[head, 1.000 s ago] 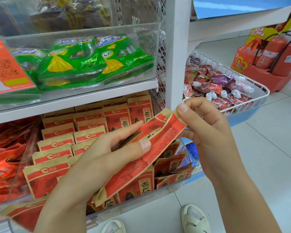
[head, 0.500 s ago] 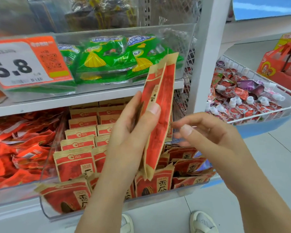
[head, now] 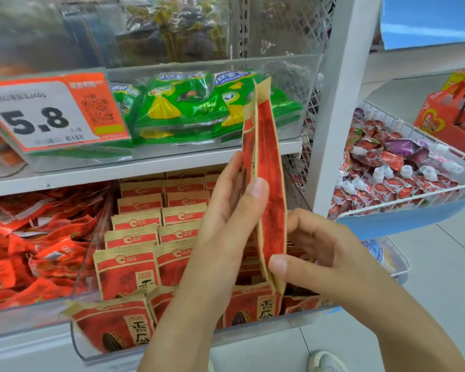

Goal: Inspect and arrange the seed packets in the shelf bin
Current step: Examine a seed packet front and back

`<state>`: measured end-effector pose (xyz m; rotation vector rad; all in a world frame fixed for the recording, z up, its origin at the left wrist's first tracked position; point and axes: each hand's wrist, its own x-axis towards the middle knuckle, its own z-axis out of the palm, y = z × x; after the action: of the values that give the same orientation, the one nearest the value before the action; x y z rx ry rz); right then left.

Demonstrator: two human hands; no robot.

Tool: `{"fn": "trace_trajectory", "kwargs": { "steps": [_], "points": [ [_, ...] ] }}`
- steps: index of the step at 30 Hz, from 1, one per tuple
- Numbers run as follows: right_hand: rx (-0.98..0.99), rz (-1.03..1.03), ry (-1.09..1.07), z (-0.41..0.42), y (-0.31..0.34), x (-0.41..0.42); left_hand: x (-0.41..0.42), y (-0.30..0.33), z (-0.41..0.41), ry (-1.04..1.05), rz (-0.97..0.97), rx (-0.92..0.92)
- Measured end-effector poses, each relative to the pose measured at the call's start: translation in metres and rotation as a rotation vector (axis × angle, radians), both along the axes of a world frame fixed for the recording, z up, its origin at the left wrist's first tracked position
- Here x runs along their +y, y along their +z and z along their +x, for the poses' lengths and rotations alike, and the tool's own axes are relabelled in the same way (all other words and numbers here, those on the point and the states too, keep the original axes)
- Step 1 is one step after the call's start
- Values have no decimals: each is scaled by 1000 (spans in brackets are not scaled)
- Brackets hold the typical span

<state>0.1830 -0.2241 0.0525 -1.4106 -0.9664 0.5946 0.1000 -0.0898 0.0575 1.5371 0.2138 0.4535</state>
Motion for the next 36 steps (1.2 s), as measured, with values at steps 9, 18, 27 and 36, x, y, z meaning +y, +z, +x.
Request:
{"fn": "trace_trajectory", "kwargs": {
  "steps": [9, 18, 27, 36],
  "points": [
    [206, 75, -90, 13, 5, -15, 19, -13, -3, -306, 141, 90],
    [215, 84, -68, 16, 5, -19, 23, -15, -1, -364, 165, 87],
    [234, 60, -80, 16, 3, -20, 31, -14, -5, -377, 131, 100],
    [227, 63, -172, 20, 2, -13, 30, -10, -8, -387, 55, 59]
  ]
}}
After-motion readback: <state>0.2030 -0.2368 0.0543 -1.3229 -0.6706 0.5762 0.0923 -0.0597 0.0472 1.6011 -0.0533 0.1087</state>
